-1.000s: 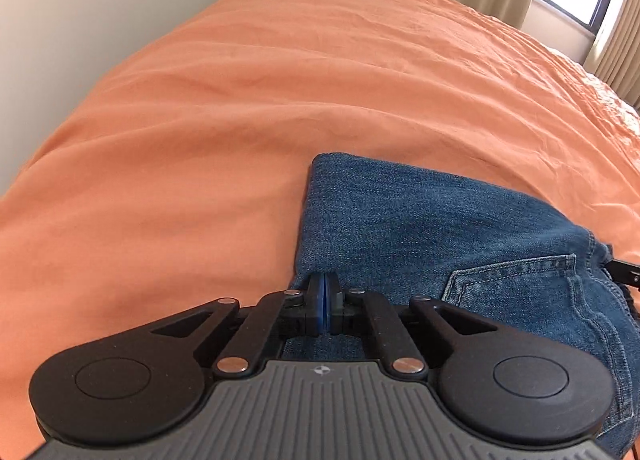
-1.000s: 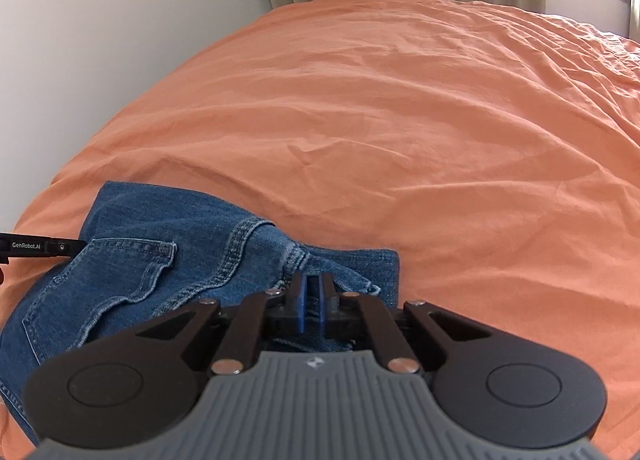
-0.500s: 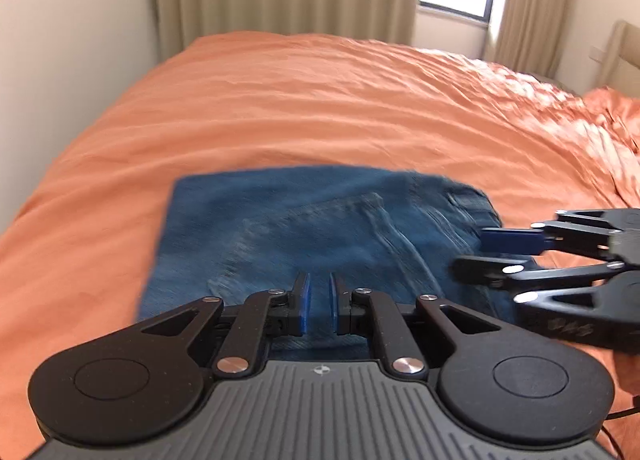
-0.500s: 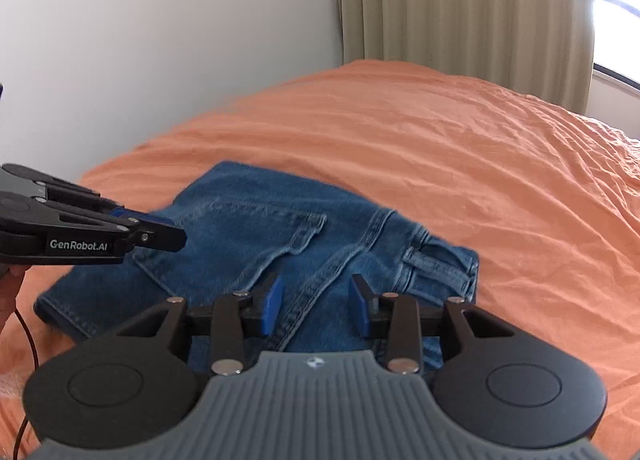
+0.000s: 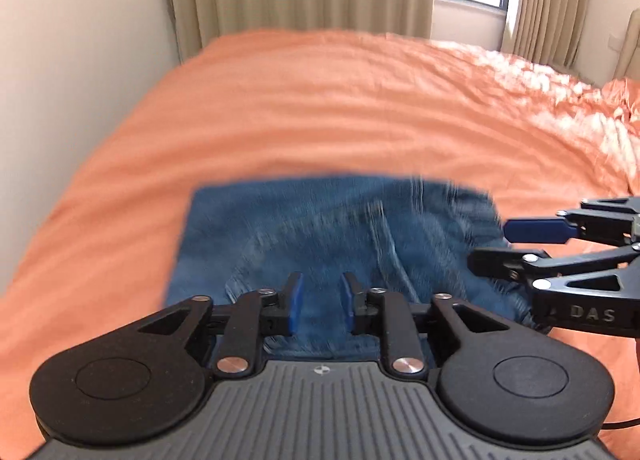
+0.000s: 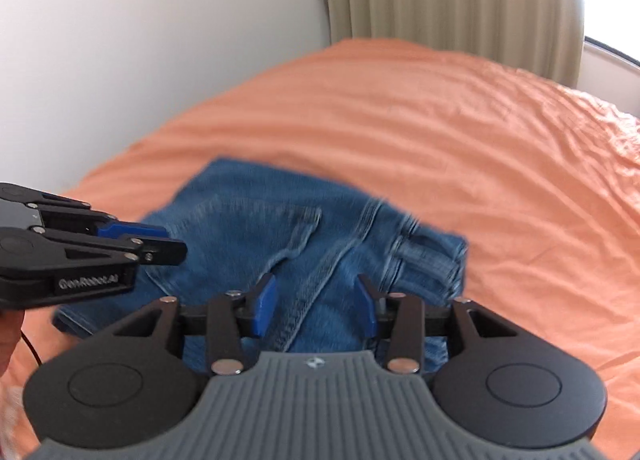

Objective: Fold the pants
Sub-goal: 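Open both grippers and pull them back from the folded jeans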

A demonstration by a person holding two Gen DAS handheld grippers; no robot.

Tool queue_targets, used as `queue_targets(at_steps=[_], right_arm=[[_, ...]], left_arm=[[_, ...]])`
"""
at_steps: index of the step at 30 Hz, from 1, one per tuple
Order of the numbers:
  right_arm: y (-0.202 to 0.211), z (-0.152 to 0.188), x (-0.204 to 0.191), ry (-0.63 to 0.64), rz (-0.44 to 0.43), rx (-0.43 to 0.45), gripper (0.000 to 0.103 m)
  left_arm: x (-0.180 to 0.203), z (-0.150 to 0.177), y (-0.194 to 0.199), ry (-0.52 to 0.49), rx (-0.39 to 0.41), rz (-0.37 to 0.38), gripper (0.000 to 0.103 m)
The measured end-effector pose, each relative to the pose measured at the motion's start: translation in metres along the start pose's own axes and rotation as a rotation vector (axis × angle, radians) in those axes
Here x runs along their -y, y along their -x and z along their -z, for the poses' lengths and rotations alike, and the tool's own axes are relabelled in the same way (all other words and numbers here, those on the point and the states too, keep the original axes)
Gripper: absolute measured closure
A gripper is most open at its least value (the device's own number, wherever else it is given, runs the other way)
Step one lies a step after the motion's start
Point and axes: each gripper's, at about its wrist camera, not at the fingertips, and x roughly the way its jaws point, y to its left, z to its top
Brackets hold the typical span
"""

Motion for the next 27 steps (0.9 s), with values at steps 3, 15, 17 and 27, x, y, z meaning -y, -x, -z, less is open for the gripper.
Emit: queue_targets(at_steps=[3,15,17,27], right_arm=[[0.045,-0.022,-0.004,-0.003,-0.005,0.065,0.043],[0.223,-0.029,-0.055,0.04,0.007,0.254,0.023],[0.246,-0.01,-0.062,0.035,0.012,0.298,0.022],[0.284,0.104,-0.082,-0.028,0.083,0.38,0.022]], left_arm=[[-0.005,-0.029,0.051,-0.006,0.084,-0.026,0.067],[0.018,-0.056,0.281,-0.079,0.304,-0.175,0.01],[0.031,-0.034,0.297,-0.09,0.343,-0.218,0.003],[0.083,0.078,0.275,0.001,0.425,-0.276,0.0]])
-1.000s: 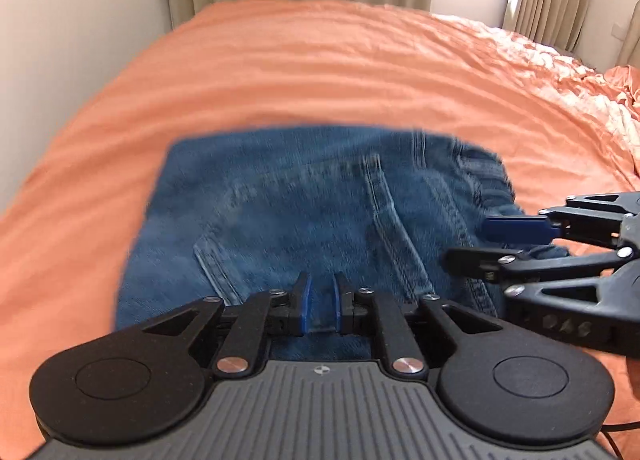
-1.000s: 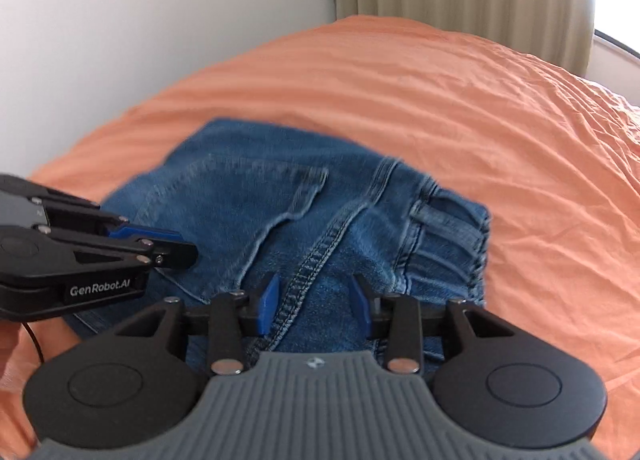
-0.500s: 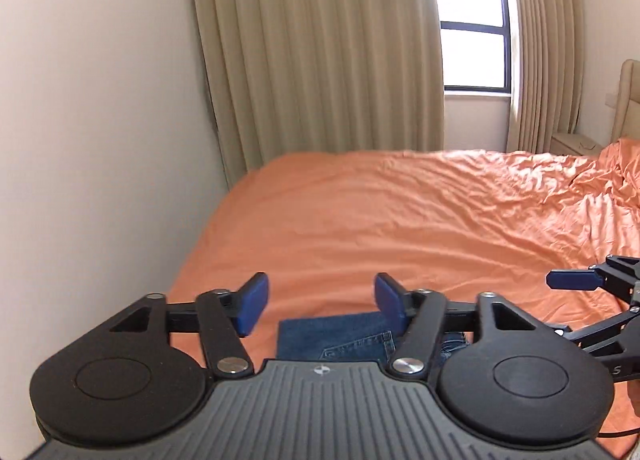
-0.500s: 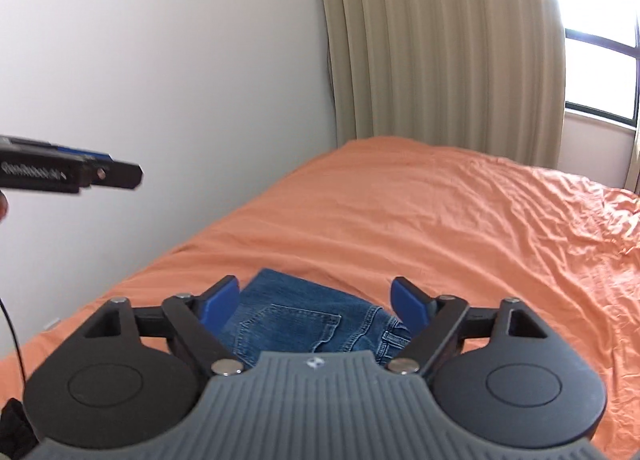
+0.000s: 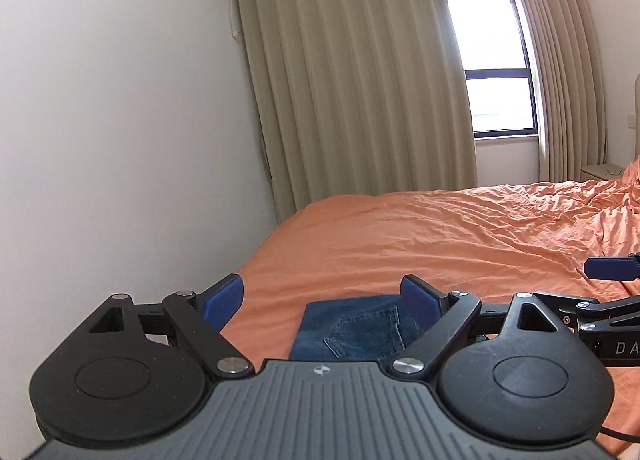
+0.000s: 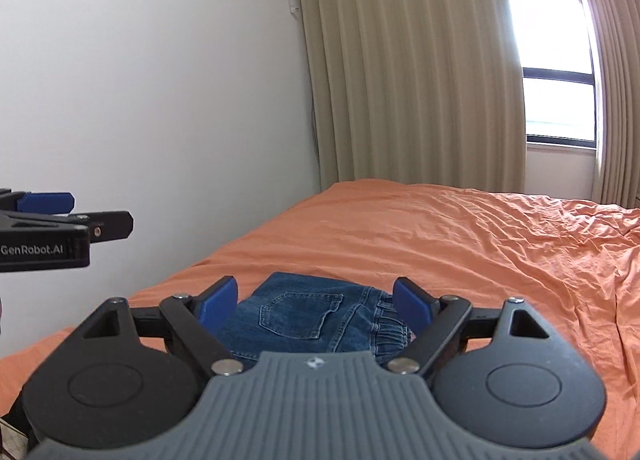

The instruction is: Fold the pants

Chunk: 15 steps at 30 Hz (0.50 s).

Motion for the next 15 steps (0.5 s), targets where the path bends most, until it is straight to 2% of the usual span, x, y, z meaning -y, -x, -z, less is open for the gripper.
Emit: queue_targets(at_steps=[4,6,10,15], right_arm=[[0.003,0.03,-0.006,-0.003,0.025,-0.008,0.022],[-0.003,0.043,-0.007,-0.014,0.037,-0.037,0.022],[-0.033,0.059,0.0,-0.07,0.054,-0.118,0.022],[-0.066,0.076,-0.001,-0.033,0.108,-0.167,0.022]], left_arm=[[0.01,0.027,-0.013,0.06,-0.075,0.038,0.0],[0.013,0.036,-0.023,0.067,-0.103,0.029,0.0],[0.019,0.057,-0.041,0.056,-0.159,-0.026,0.0],[0.016,0.078,-0.061,0.106,-0.241,-0.01,0.0]])
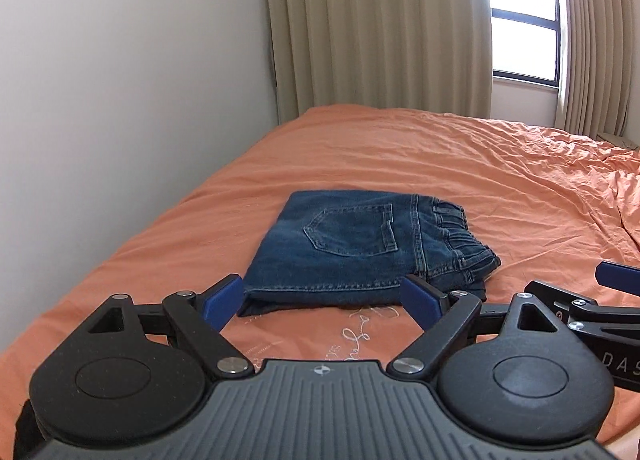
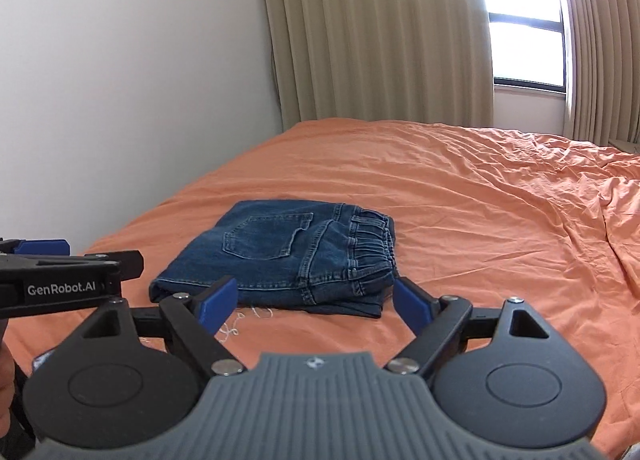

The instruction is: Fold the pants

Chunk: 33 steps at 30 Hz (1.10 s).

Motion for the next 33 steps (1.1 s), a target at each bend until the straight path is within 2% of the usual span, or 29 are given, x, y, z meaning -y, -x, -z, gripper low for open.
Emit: queue_targets(at_steps=[5,12,33], right_arm=[[-0.019,0.005,-0.001,-0.006,-0.007,-0.036,0.022],[-0.02,0.001,-0.005,-0.004,-0.022,-0.025,0.022],[-0.001,-0.003,0.0,-0.011,-0.032,0.009,0.022]], left_arm=[[-0.002,0.009,-0.013,0.004,-0.053,0.001,0.0],[-0.007,0.009,-0.018,0.02,-0.074,0.015,0.0],[-0.007,0.006,-0.014,0.032,-0.074,0.02,0.0]])
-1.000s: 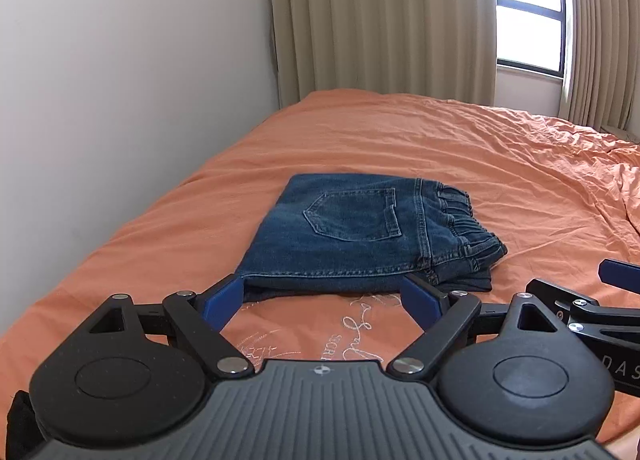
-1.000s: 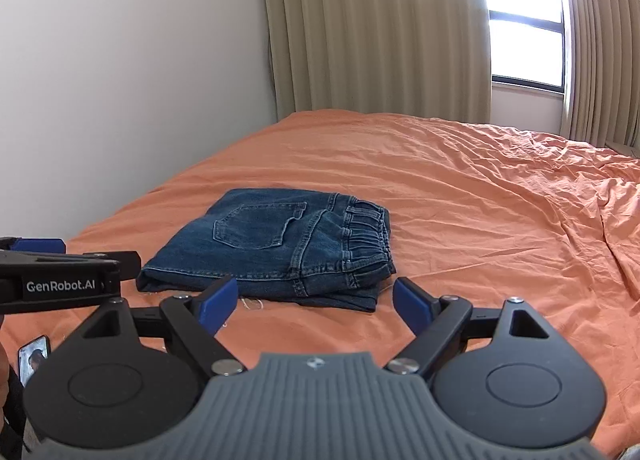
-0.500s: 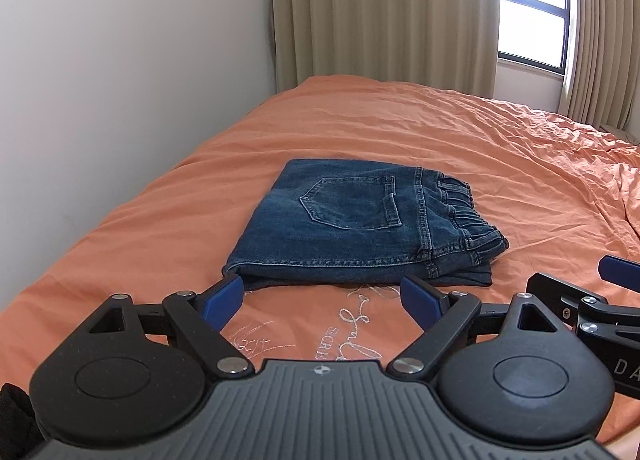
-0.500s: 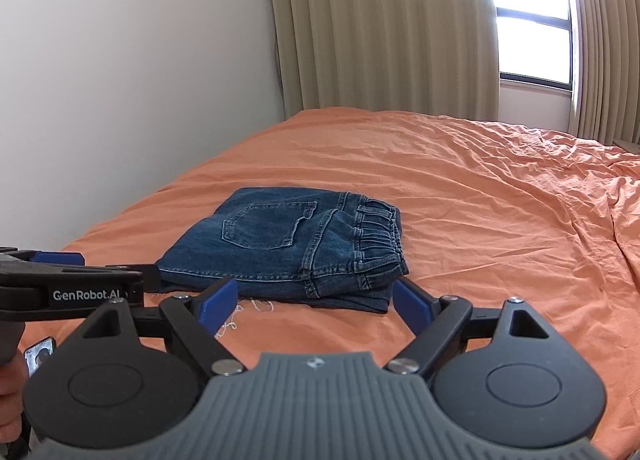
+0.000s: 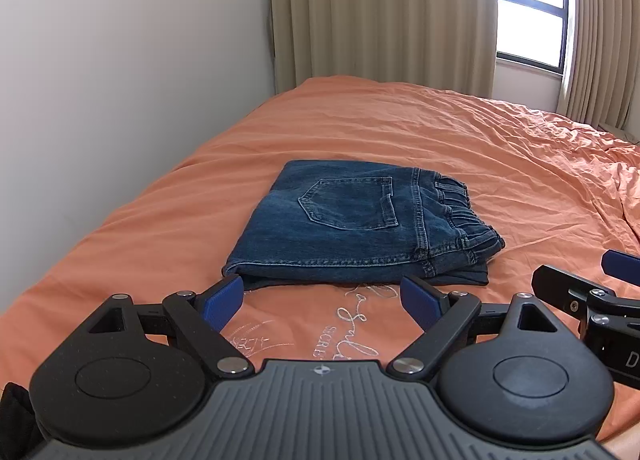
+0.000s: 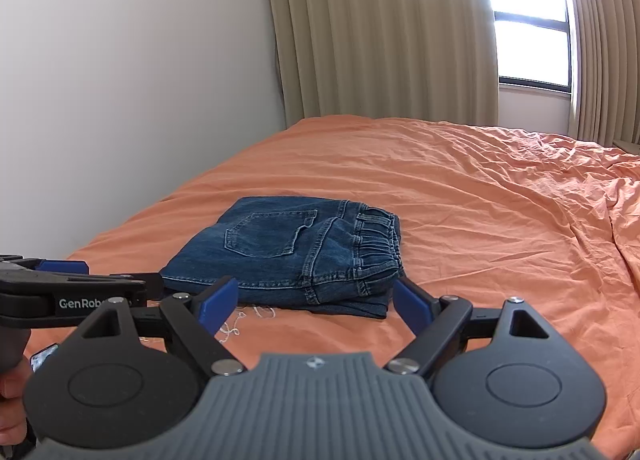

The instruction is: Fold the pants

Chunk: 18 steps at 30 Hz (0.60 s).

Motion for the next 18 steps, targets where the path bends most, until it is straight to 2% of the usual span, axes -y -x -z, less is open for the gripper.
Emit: queue_targets(at_steps=[18], right_arm=[[-0.0019,-0.0014,-0.0029,0.004,-0.012,-0.006,0.022]], left_arm=[[-0.0023,-0.0024,0.0027,0.001,-0.003,0.001,0.0]])
